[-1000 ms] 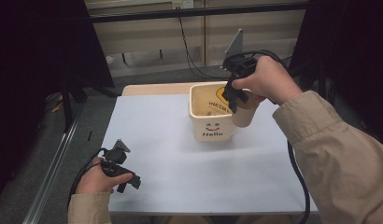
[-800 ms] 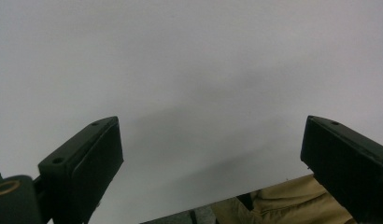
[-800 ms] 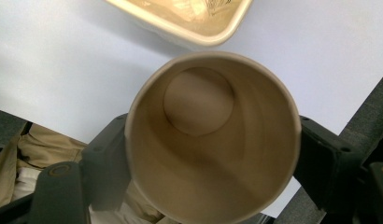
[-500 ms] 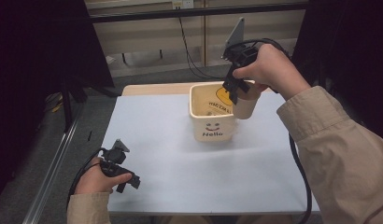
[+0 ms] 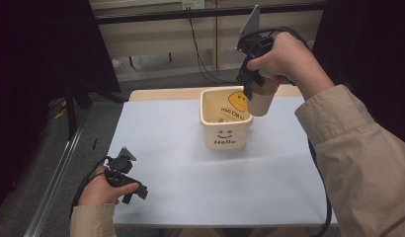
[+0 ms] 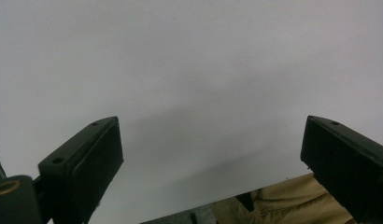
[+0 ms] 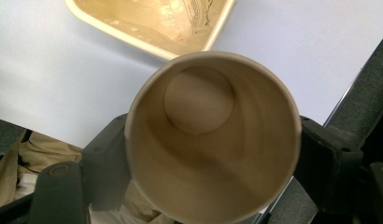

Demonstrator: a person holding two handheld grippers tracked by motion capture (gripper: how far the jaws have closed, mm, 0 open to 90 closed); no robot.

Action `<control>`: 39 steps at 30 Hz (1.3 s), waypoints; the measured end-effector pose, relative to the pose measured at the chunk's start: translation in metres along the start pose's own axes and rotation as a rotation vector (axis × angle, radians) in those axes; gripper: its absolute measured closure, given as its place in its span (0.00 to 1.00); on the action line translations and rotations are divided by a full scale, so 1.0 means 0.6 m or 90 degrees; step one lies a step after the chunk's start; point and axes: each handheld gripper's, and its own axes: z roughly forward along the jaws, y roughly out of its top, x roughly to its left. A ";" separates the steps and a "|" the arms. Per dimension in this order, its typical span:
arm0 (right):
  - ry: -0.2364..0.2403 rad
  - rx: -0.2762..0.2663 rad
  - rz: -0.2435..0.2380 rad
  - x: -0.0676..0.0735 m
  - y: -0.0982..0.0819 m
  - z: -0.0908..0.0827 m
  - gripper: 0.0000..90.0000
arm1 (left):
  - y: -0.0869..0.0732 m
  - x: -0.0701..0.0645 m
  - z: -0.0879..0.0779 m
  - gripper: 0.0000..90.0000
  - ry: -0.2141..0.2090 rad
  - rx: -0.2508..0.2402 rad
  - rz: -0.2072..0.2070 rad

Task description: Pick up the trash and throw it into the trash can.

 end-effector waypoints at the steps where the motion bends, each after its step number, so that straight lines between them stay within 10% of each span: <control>1: 0.000 0.000 0.000 0.000 0.000 0.000 0.24 | 0.000 0.000 0.000 0.06 0.000 0.000 0.000; 39: -0.007 -0.020 -0.020 0.026 0.121 -0.002 0.24 | 0.006 -0.004 0.003 0.06 -0.012 0.002 0.005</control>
